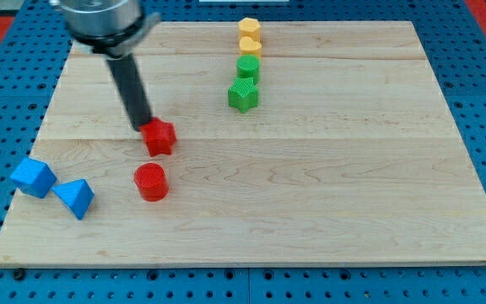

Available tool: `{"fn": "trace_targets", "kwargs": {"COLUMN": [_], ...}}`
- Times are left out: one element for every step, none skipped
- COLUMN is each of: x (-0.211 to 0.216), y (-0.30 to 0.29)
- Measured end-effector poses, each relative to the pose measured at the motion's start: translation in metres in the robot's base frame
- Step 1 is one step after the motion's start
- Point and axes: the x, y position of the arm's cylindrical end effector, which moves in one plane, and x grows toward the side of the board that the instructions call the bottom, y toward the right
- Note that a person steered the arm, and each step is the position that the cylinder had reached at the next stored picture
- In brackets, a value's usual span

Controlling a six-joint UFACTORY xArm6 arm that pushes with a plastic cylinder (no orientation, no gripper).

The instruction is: Place the red star below the green star

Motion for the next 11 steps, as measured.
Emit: {"fn": "trace_targets", "kwargs": {"x": [0.017,0.034,0.049,0.038,0.036,0.077,0.094,0.055,0.036,0.091,0.103], "y": [0.011,-0.053,-0.055,0.032,0.059,0.05,0.076,0.072,0.07,0.063,0.123]}}
